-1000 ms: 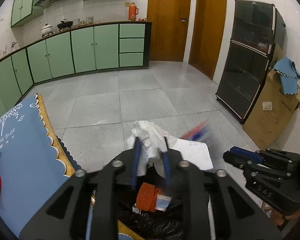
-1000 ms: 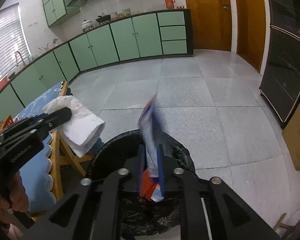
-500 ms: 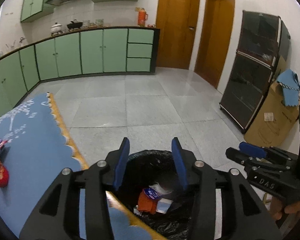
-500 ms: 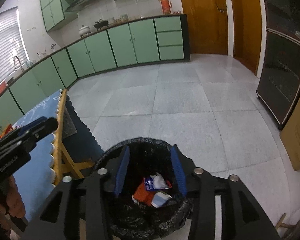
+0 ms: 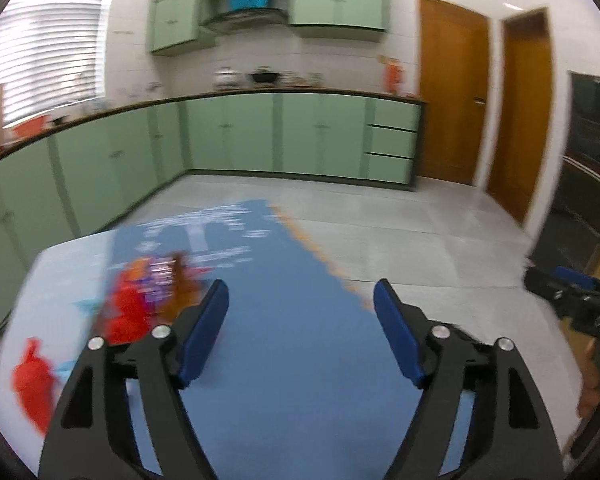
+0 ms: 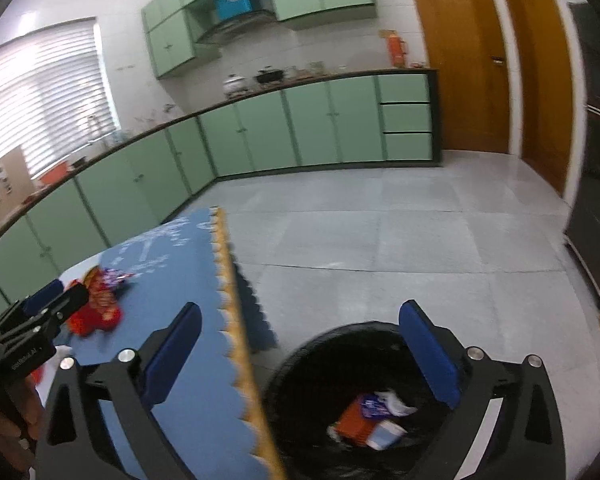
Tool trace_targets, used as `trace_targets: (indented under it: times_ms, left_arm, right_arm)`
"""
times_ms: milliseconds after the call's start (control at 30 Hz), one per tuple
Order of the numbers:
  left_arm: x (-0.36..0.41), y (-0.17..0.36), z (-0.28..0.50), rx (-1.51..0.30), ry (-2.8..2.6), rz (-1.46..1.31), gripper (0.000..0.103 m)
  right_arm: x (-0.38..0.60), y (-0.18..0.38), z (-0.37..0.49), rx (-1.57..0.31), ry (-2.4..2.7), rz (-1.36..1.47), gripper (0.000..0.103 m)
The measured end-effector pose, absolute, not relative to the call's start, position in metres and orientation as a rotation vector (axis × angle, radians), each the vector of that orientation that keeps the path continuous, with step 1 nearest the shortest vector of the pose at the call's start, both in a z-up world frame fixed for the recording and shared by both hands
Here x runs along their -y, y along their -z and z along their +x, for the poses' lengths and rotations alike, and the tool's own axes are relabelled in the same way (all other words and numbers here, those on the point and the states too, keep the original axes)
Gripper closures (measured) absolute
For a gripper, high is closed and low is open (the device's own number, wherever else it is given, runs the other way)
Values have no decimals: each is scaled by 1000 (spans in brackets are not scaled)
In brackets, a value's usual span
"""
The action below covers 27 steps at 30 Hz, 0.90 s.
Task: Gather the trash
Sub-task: 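Grasp the red plastic bag with the left tool while the right tool grasps the red-gold paper bag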
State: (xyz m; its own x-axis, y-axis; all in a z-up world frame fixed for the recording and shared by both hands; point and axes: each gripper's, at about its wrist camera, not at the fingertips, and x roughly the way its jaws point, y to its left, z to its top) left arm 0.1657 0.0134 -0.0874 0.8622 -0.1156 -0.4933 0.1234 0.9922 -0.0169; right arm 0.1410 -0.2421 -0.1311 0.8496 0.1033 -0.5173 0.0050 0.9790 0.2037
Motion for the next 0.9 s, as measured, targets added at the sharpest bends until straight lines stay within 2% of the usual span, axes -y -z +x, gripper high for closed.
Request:
trace_targets:
  times_ms: [267,600,900]
  left_arm:
    - [-120,89,145,-538,-151,-15,27]
    - [-216,108,122,-594,-338,-76,26]
    - [-247,136,140,-708,-341,-157,27]
  right_arm:
    - [150,129,164,-555,-206,129,6]
    - [53,139,178,-555,-333,59,6]
    - [13,147,190,-568,-357,22,6]
